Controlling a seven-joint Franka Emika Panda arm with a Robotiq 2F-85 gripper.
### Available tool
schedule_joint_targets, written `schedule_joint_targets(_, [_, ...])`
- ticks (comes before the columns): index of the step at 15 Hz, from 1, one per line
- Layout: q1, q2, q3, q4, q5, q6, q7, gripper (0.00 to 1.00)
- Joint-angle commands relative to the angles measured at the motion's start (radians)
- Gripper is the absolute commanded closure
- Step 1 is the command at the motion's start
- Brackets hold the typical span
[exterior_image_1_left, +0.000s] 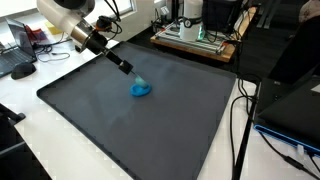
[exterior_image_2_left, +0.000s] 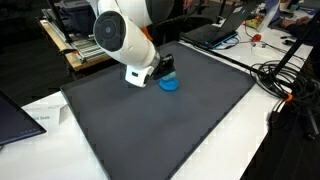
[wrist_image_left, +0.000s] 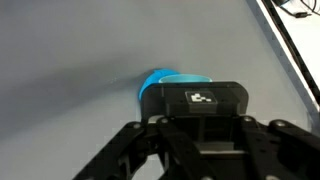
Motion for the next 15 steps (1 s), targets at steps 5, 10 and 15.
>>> schedule_joint_targets(5, [0.008,0.083,-0.043,0.070,-0.099,0.000,-0.030,0.78])
schedule_joint_targets(10, [0.015,0.084,-0.061,0.065,-0.118,0.053,-0.030,0.78])
schedule_joint_targets(15, [0.004,0.082,-0.070,0.052,-0.112,0.086,-0.044,0.78])
